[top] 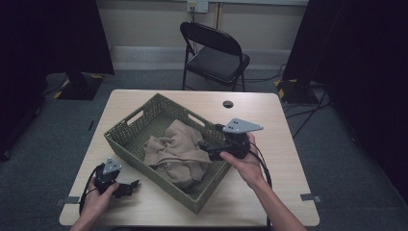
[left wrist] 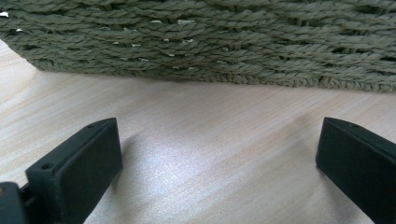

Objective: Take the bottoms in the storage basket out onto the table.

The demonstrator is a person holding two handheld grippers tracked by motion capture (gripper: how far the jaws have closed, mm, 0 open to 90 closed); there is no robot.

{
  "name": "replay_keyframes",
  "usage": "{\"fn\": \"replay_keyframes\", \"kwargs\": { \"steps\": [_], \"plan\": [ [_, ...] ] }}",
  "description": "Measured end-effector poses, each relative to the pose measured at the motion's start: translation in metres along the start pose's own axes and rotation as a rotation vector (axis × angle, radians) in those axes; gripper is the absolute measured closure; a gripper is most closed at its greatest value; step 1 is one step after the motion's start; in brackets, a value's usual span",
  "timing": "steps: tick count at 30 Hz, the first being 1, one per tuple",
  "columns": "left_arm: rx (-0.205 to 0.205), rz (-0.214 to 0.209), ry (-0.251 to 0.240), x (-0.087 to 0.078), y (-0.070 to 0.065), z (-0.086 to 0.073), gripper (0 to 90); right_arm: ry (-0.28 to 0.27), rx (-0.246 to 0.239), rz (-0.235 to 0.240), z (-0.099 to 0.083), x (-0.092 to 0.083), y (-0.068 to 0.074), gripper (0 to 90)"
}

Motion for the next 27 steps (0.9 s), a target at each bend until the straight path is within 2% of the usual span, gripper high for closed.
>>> {"fn": "replay_keyframes", "kwargs": {
  "steps": [4,8,11,12,13,16,21,23,24,25,26,27],
  "plan": [
    [0.002,-0.001,0.001,0.000,0.000,0.000,0.0,-0.006,0.010,0.002,0.007,0.014,0.006,14.0],
    [0.001,-0.002,0.001,0.000,0.000,0.000,0.0,0.024,0.018,0.029,0.007,0.032,0.013,13.6],
    [0.001,-0.002,0.001,0.000,0.000,0.000,0.0,0.034,-0.003,0.055,0.010,0.046,0.026,13.3],
    [0.001,-0.002,0.001,0.000,0.000,0.000,0.0,0.034,-0.003,0.055,0.010,0.046,0.026,13.3],
    [0.002,-0.002,0.000,0.000,0.000,0.000,0.0,0.040,-0.029,0.056,0.011,0.053,0.033,13.7],
    [0.003,-0.003,0.001,0.000,0.000,0.000,0.0,0.048,-0.040,0.054,0.010,0.060,0.038,15.4],
    [0.002,-0.003,-0.001,0.000,0.000,-0.001,0.0,0.107,-0.067,0.085,0.004,0.080,0.052,13.8],
    [0.002,-0.004,0.000,-0.001,0.000,-0.001,0.0,0.114,-0.073,0.088,0.004,0.083,0.053,13.5],
    [0.000,-0.004,-0.002,-0.001,0.000,-0.001,0.0,0.115,-0.059,0.089,0.004,0.086,0.054,13.8],
    [0.000,-0.004,-0.003,0.000,0.000,-0.001,0.0,0.151,-0.067,0.102,0.000,0.095,0.056,13.4],
    [0.000,-0.004,-0.003,0.000,0.000,-0.001,0.0,0.151,-0.067,0.102,0.000,0.095,0.056,13.4],
    [0.002,-0.004,-0.001,-0.001,0.000,-0.001,0.0,0.174,-0.084,0.099,-0.003,0.099,0.058,13.4]
  ]
}}
Point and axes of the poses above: each handheld gripper's, and its own axes: x roughly forward along the jaws, z roughly out of its top, y roughly to its left, the point moved 3 cm from there along x, roughly forward along the jaws, and after that the axes turned 15 degrees about -z, right-handed, at the moved point
